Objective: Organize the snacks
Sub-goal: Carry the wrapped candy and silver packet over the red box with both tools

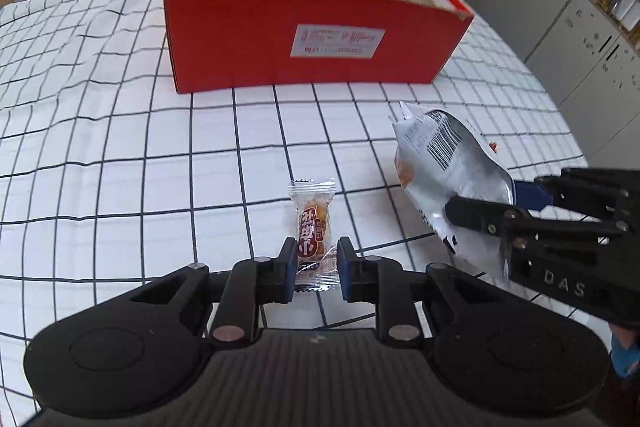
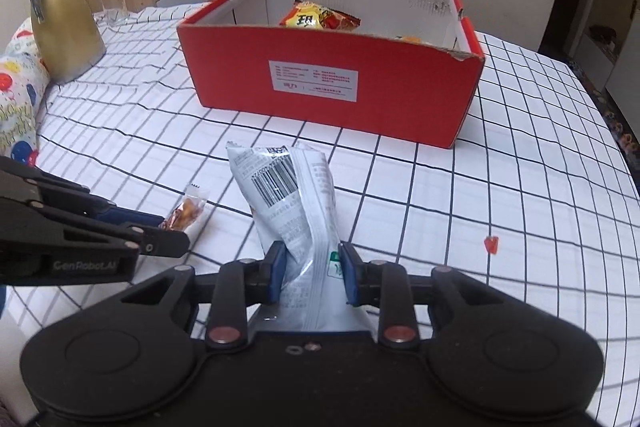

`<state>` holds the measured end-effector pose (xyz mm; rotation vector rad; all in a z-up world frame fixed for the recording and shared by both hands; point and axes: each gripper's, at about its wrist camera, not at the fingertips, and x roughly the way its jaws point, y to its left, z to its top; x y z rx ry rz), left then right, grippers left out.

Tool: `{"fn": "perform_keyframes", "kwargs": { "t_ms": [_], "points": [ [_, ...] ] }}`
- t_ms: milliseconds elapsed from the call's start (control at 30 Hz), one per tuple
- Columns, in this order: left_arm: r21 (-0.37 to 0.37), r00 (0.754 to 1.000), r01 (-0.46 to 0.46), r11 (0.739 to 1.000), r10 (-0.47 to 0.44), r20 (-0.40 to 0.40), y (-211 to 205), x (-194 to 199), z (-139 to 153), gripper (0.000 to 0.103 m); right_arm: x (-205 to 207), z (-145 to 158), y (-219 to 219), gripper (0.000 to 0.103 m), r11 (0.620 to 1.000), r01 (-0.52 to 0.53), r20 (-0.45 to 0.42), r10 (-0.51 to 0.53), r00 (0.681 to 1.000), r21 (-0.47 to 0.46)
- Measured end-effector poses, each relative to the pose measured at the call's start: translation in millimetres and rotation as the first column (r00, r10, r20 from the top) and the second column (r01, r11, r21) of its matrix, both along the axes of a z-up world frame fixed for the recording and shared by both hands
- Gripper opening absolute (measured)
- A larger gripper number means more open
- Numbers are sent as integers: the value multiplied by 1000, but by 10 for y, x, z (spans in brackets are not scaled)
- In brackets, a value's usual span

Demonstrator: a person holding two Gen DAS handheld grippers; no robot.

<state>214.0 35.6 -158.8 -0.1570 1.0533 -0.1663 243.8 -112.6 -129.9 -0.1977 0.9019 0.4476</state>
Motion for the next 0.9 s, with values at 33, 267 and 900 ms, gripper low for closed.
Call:
{"fn": "perform_keyframes", "kwargs": {
  "t_ms": [33,267,900],
  "points": [
    [-5,1000,-5,1000,5,5,9,-12,38,20,-29,41,3,28,1000,4,5,-4,1000,5],
    [-34,997,-32,999,35,66,56,-65,344,20,-159,331,-15,28,998,44,46,-47,998,53],
    [-38,975,-29,999,36,221,-6,199,1072,20,32,951,11,28,983,107,172,-133,976,150]
  ]
}}
